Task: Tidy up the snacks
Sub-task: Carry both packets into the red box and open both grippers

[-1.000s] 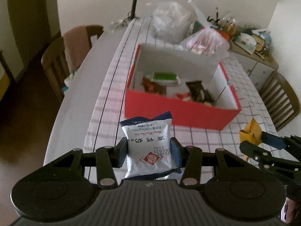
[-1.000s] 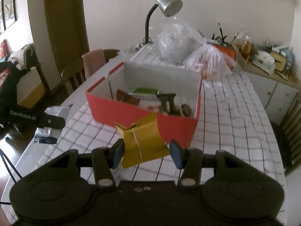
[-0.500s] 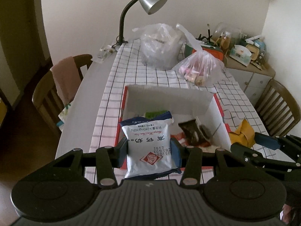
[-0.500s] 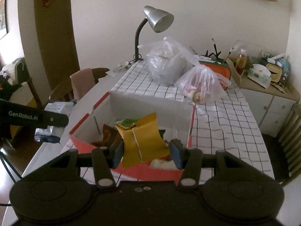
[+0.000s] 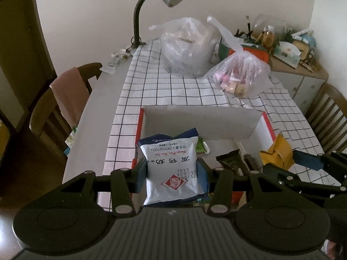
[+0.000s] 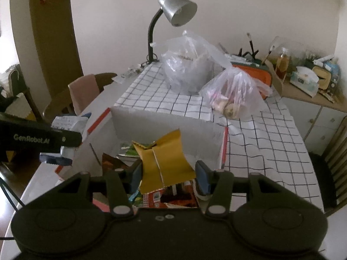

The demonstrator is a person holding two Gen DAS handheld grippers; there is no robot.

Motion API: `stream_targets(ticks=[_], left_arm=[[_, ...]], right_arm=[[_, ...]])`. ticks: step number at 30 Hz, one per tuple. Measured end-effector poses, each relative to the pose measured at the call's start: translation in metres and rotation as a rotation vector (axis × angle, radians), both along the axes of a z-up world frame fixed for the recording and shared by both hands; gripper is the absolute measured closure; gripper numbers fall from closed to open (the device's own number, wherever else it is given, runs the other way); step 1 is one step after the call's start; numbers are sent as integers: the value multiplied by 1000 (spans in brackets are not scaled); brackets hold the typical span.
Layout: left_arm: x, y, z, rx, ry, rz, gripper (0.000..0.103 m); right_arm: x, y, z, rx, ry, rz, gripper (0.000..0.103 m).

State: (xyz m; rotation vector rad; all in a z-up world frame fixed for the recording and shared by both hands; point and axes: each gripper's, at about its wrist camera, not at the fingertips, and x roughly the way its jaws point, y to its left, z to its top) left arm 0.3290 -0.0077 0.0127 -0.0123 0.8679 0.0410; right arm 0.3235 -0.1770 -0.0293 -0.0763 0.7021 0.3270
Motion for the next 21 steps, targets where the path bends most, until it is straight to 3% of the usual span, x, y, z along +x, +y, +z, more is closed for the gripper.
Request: stream_targets(ticks=[9, 21], left_arm=[[35, -2, -35, 38, 89, -4, 56], [52, -17, -76, 90, 186, -3, 56]], right_arm=[[31, 8, -31, -37, 72, 7, 52], [51, 5, -66, -50, 164, 37, 52]])
